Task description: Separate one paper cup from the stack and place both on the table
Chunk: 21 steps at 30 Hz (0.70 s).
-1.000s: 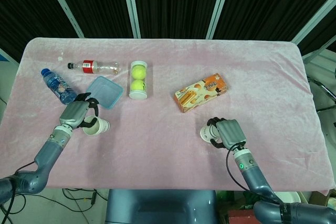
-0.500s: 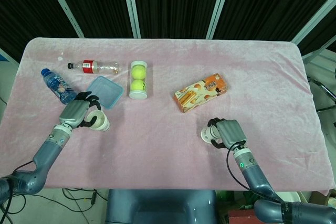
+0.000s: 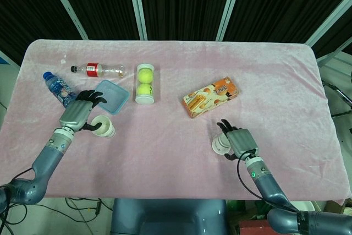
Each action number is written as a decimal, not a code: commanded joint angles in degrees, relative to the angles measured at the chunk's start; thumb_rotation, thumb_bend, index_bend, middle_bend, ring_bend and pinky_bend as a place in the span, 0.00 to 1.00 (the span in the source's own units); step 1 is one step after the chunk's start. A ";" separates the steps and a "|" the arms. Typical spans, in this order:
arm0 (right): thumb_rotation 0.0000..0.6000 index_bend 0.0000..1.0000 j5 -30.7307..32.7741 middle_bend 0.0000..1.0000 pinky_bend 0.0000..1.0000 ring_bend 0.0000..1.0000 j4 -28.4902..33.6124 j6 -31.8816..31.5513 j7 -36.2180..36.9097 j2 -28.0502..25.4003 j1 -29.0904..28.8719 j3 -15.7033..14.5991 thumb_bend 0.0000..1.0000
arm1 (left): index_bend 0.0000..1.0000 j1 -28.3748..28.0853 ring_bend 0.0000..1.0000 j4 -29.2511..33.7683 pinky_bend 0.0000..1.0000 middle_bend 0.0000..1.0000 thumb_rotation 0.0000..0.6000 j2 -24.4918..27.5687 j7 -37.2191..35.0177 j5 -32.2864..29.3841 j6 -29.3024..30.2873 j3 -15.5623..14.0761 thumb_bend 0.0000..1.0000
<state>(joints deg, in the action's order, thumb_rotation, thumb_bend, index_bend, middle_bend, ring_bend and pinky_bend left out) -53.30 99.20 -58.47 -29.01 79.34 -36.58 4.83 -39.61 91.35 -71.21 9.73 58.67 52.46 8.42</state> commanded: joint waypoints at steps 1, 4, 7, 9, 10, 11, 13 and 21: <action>1.00 0.00 -0.06 0.00 0.26 0.16 0.09 -0.27 -0.76 -0.01 -0.21 -0.20 0.04 | 0.22 0.38 0.00 1.57 0.00 0.08 1.00 1.45 -0.84 0.70 0.42 0.47 0.25; 1.00 0.00 -1.03 0.00 0.24 0.14 1.00 -1.47 -0.85 -0.98 0.14 -0.19 0.03 | 0.20 0.91 0.00 3.11 0.00 0.06 1.00 3.15 -1.61 1.55 0.85 0.60 0.23; 1.00 0.00 -2.32 0.00 0.23 0.14 3.74 -3.09 1.52 -4.23 1.39 0.49 0.03 | 0.20 2.25 0.00 5.26 0.00 0.05 1.00 5.69 -3.06 3.31 2.44 0.67 0.22; 1.00 0.00 -4.29 0.00 0.23 0.14 5.35 -5.50 3.58 -8.10 3.15 0.78 0.03 | 0.19 4.15 0.00 7.26 0.00 0.05 1.00 8.29 -4.12 5.33 4.96 0.35 0.22; 1.00 0.00 -5.24 0.00 0.23 0.14 5.88 -6.54 4.45 -9.64 4.00 0.70 0.03 | 0.19 4.94 0.00 8.01 0.00 0.05 1.00 9.35 -4.46 6.13 5.88 0.09 0.22; 1.00 0.00 -6.20 0.00 0.23 0.14 6.21 -7.46 5.37 -11.03 4.82 0.57 0.03 | 0.19 5.87 0.00 8.68 0.00 0.05 1.00 10.54 -4.61 6.86 6.95 -0.29 0.22; 1.00 0.00 -9.64 0.00 0.22 0.14 5.79 -11.34 9.42 -15.48 8.19 0.11 0.03 | 0.19 9.41 0.00 10.85 0.00 0.05 1.00 14.16 -4.90 9.20 11.16 -1.79 0.22; 1.00 0.00 -25.36 0.00 0.21 0.14 -5.14 -20.76 22.16 -22.11 17.70 -5.61 0.04 | 0.19 22.27 0.00 10.87 0.00 0.05 1.00 18.99 -11.77 18.69 23.50 -9.19 0.23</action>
<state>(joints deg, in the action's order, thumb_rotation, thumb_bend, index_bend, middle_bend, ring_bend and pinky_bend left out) -73.30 98.24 -75.11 -11.04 59.51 -22.85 1.91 -21.20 102.73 -53.61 1.35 73.89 72.44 2.10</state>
